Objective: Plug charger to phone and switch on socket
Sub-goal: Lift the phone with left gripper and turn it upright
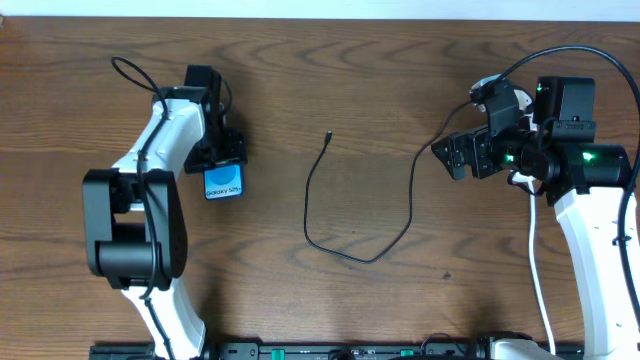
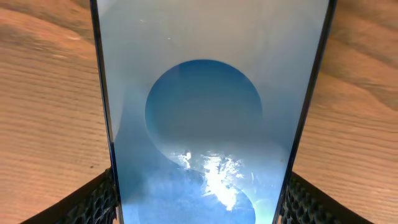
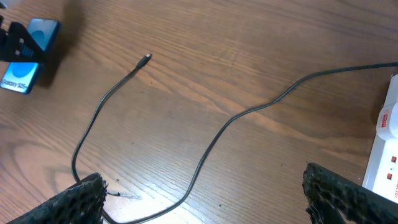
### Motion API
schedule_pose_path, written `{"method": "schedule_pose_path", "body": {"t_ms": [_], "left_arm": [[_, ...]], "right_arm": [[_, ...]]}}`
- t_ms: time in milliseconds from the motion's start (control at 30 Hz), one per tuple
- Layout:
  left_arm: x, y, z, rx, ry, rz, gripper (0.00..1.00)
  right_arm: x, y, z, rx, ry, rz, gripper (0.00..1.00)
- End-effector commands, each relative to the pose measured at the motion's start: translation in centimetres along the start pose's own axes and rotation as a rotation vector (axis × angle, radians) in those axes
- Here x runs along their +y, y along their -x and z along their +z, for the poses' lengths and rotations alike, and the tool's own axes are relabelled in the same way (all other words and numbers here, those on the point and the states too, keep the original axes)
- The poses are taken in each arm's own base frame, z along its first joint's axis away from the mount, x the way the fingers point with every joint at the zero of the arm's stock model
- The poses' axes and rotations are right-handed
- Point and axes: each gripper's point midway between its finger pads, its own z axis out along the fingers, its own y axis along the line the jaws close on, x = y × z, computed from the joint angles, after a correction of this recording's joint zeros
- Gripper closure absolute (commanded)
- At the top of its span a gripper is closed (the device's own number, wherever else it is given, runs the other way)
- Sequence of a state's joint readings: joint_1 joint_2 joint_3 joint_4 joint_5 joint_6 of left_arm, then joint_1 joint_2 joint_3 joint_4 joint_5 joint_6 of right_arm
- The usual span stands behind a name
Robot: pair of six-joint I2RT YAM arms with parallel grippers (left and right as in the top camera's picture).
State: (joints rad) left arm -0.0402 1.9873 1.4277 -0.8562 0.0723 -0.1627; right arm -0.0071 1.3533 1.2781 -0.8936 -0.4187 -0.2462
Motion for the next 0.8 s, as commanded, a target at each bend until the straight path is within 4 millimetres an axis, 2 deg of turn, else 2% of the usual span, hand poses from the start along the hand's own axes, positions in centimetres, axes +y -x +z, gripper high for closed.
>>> {"method": "schedule_pose_path", "body": {"t_ms": [0,200,433,767], "left_arm": [[-0.6,1.3,-3.2,-0.086,-0.033,-0.024,0.31],[-1.3,1.6,-5.6,-0.138,-0.085,-0.055,0.31],[-3.4,1.6,-8.9,-0.188,-0.224,-0.117,0.32],[-5.6,1.4,-9.9,-0.161,-0.364,-0.169,0.31]], "right_arm": [[0.3,0.7,-0.2,-0.011,0.005,-0.006,0.03],[0.3,0.8,-0.2,-0.015,0.005,0.02,0.02],[0.2,1.1,-0.2,-0.029,0.003,0.116,0.01],[0.1,1.6,-0.2,-0.049,0.004,0.274,0.01]]}}
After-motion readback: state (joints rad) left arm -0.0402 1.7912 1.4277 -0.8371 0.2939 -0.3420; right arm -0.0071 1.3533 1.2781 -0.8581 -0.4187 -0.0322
